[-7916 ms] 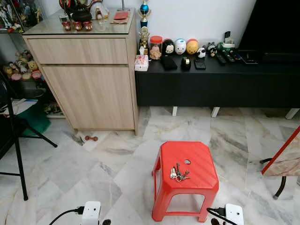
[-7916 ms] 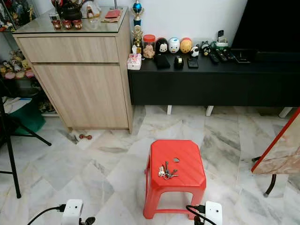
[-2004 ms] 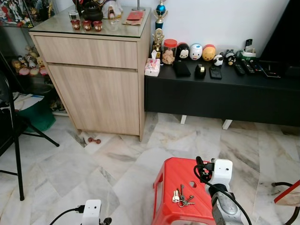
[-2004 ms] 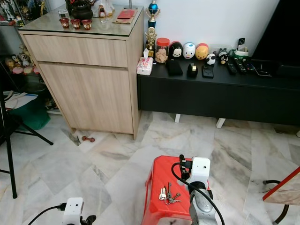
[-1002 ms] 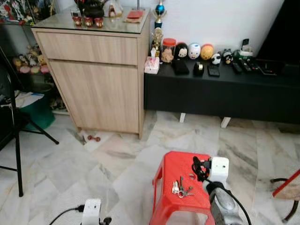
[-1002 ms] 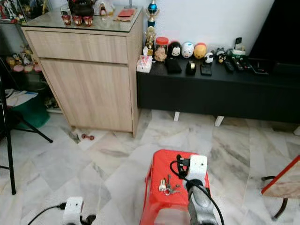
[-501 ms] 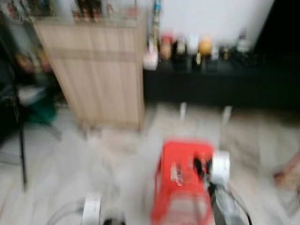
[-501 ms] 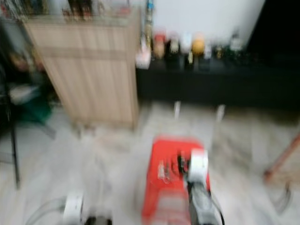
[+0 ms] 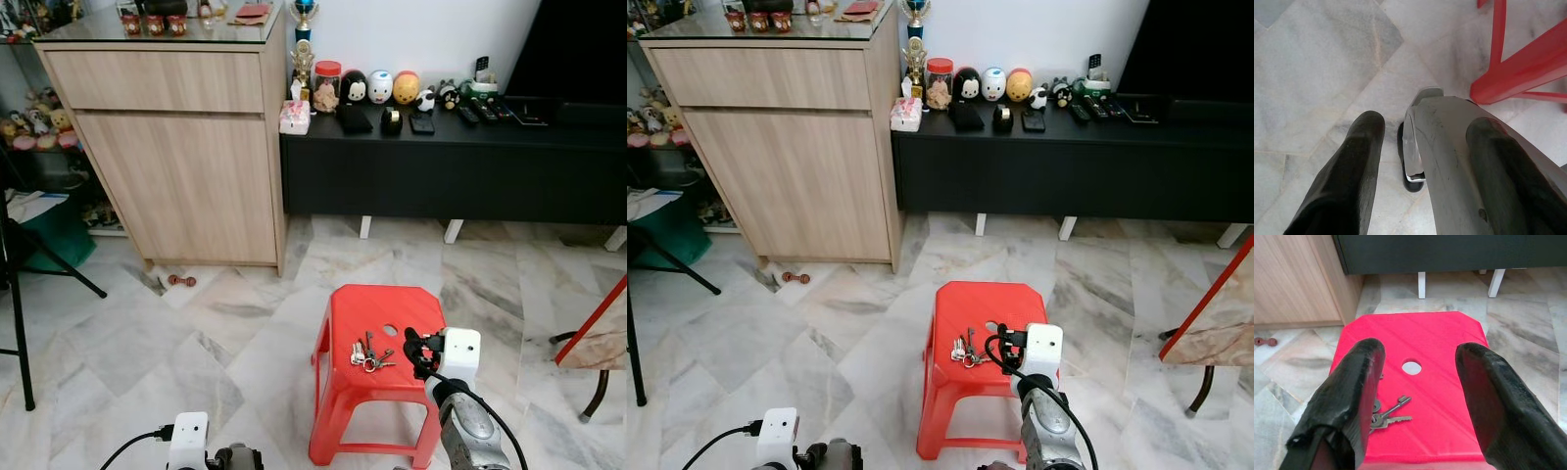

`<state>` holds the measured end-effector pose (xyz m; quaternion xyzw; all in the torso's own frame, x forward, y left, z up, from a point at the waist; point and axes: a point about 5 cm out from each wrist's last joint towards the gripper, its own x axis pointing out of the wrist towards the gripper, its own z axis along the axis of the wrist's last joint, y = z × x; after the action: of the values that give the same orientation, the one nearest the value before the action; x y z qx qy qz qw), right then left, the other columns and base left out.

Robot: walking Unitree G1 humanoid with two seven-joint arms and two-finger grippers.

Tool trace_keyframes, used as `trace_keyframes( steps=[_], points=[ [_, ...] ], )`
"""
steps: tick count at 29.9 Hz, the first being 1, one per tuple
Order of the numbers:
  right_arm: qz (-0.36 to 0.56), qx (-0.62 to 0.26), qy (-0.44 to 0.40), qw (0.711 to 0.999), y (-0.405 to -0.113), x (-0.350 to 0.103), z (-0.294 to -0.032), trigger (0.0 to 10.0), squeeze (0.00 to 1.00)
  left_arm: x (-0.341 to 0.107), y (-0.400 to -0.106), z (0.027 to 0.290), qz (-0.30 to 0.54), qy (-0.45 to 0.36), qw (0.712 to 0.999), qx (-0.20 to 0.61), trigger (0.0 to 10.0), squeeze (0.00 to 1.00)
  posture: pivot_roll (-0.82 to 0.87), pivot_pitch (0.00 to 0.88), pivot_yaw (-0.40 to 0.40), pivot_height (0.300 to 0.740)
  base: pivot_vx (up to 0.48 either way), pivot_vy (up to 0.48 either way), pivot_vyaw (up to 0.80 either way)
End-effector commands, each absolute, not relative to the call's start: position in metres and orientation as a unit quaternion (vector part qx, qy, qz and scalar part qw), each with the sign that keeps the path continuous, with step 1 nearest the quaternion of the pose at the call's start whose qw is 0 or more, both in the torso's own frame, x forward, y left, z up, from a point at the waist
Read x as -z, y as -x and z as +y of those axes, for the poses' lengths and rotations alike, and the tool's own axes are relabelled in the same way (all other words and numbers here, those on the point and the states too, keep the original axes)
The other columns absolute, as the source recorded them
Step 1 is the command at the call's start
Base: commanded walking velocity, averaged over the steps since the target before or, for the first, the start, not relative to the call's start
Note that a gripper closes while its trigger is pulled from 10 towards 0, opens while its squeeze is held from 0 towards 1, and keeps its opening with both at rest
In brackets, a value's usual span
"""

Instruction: Hang keys on a hook

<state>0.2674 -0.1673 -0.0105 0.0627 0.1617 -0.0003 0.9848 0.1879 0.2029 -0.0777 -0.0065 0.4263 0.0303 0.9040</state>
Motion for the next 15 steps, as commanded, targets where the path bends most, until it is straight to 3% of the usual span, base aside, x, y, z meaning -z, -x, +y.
trace_keyframes(
  steps=[1,2,15],
  points=[
    [0.160,-0.003,-0.056,0.985,-0.2694,0.0090,-0.1675,10.0,0.00,0.0834,-0.1791,0.1985,0.449,0.014,0.893,-0.023,10.0,0.00,-0.01,0.000,-0.047,0.652,0.322,0.000,0.58],
    [0.162,-0.001,-0.058,0.985,-0.2684,0.0099,-0.1679,10.0,0.00,0.0835,-0.1790,0.1984,0.449,0.014,0.893,-0.022,10.0,0.00,-0.01,0.000,-0.047,0.652,0.326,0.000,0.80],
    [0.158,0.004,-0.071,0.985,-0.2668,0.0106,-0.1687,10.0,0.00,0.0846,-0.1771,0.1962,0.451,0.012,0.892,-0.017,10.0,0.00,-0.01,0.000,-0.050,0.652,0.336,0.000,0.00]
  ],
)
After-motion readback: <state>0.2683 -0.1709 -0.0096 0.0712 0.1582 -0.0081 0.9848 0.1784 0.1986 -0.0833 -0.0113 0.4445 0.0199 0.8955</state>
